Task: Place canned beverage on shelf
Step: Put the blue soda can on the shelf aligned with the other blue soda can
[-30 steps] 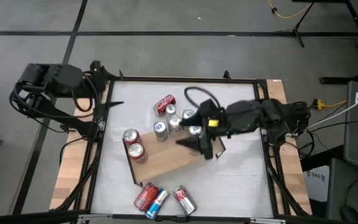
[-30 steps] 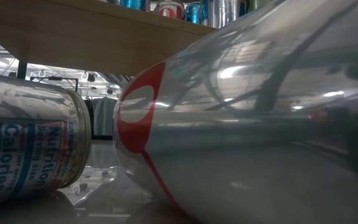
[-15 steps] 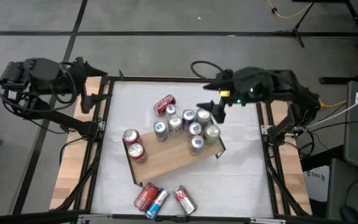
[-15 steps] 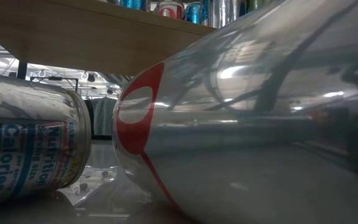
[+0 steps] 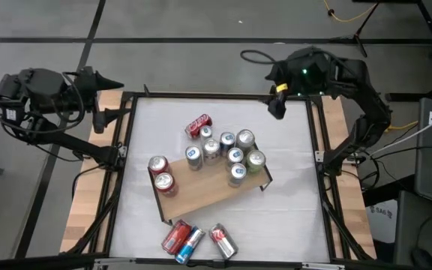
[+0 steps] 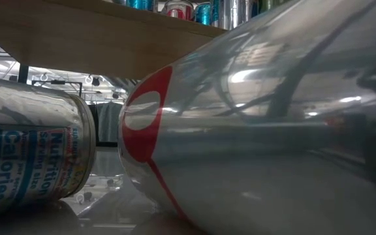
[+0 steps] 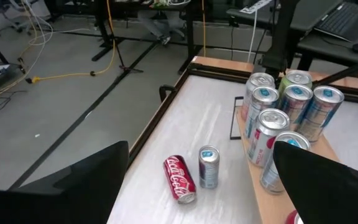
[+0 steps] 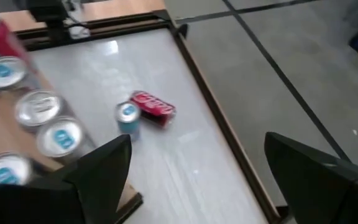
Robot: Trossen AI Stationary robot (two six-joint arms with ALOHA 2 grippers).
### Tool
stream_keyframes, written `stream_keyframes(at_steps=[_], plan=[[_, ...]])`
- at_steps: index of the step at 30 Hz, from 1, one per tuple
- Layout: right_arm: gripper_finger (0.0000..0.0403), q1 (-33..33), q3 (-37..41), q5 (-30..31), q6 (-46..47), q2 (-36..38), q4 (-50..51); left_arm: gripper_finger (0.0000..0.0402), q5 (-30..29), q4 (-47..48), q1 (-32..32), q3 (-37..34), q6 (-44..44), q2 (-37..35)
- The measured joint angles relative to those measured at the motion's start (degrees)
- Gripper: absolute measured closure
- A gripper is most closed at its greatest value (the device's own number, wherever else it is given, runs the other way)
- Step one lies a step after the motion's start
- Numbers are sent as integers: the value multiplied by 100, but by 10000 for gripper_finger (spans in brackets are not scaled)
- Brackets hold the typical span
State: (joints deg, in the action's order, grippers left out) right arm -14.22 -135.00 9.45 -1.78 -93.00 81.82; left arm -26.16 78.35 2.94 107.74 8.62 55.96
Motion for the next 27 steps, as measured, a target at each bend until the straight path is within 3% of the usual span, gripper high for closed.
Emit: stream_keyframes(at_steps=[21, 27], plan=[[47, -75, 9, -232, -36, 197, 54, 9, 44, 42, 0, 4, 8, -126], [47, 452, 0, 227, 249, 549, 8, 9, 762, 62, 2, 4, -137, -220]])
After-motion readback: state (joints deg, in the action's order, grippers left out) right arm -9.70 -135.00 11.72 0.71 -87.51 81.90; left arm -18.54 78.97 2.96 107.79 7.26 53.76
